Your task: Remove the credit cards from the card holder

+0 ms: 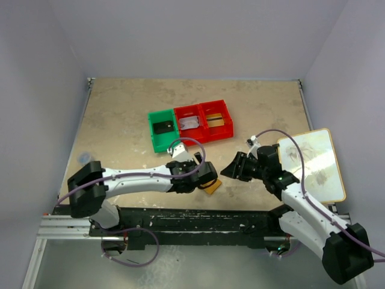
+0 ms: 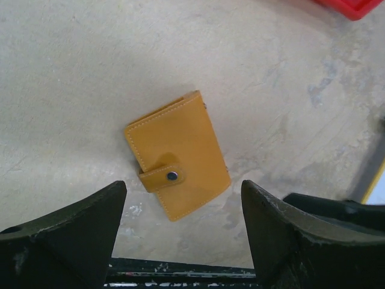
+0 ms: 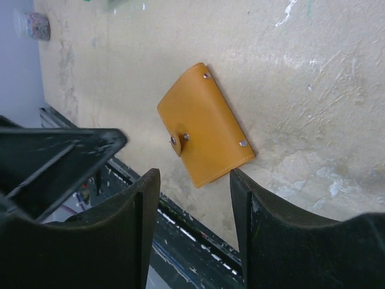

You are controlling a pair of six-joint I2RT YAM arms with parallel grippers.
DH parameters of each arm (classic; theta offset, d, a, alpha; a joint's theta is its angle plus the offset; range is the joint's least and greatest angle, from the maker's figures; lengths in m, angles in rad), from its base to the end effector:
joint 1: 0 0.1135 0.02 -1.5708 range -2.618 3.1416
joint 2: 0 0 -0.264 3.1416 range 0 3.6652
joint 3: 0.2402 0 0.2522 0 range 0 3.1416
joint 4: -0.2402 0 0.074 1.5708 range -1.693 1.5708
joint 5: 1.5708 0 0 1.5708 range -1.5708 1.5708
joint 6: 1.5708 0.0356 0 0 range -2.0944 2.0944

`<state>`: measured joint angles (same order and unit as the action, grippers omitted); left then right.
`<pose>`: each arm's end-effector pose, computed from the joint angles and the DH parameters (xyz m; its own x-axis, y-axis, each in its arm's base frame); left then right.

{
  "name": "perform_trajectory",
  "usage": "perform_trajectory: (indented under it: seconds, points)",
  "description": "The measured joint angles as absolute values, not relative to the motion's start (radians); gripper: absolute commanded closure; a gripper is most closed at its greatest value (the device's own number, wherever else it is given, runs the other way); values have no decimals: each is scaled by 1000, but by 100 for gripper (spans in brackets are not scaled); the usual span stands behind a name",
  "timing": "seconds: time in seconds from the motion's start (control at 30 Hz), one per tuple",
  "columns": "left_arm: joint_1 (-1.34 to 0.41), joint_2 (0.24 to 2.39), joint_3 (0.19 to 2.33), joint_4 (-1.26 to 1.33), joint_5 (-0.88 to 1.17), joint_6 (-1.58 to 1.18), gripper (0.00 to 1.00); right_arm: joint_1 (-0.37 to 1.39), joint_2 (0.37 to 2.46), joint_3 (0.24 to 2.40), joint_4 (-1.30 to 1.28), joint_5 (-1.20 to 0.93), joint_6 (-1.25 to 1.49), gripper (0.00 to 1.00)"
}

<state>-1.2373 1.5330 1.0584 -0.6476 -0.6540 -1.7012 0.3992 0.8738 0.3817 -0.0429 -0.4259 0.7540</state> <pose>0.1186 -0.2761 0.2266 -0.6196 -0.6155 -0.4871 -0.3787 0.7780 -0.5013 0.1660 0.0860 0.1988 -0.8089 0.3354 -0.4829 -0.1751 0.6466 0.7425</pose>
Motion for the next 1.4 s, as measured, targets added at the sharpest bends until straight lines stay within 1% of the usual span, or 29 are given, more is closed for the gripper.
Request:
perform_trajectory:
  seconds: [0.1, 0.3, 0.43, 0.6, 0.67, 0.77, 0.83, 0.97, 1.03, 1.13, 1.33, 1.4]
  points:
    - [-1200, 1608, 1074, -646, -580, -1729, 31, 399, 844, 402, -80, -373, 753, 46]
    - [-1099, 1736, 1067, -602, -419, -1704, 33, 399, 839, 418, -106, -302, 758, 46]
    - [-1094, 1769, 1097, -585, -372, -1663, 34, 399, 831, 416, -123, -276, 763, 46]
    - [-1101, 1780, 1098, -553, -321, -1647, 43, 399, 824, 392, -112, -279, 775, 46]
    - [-1110, 1774, 1083, -527, -309, -1650, 47, 399, 825, 374, -105, -280, 779, 46]
    - [-1129, 1752, 1043, -488, -303, -1659, 49, 399, 825, 348, -96, -284, 785, 46]
    - [-1141, 1734, 1017, -470, -302, -1664, 54, 399, 825, 341, -91, -288, 787, 46]
    - [-1148, 1709, 984, -456, -312, -1668, 59, 399, 831, 341, -70, -303, 787, 46]
    - [-1149, 1702, 979, -461, -323, -1668, 60, 399, 838, 341, -63, -306, 787, 46]
    - [-1153, 1688, 971, -476, -345, -1667, 67, 399, 847, 338, -47, -313, 787, 47]
    - [-1153, 1670, 960, -496, -375, -1666, 68, 399, 841, 319, -36, -334, 796, 46]
    - [-1153, 1665, 953, -493, -376, -1666, 67, 399, 832, 319, -36, -336, 799, 47]
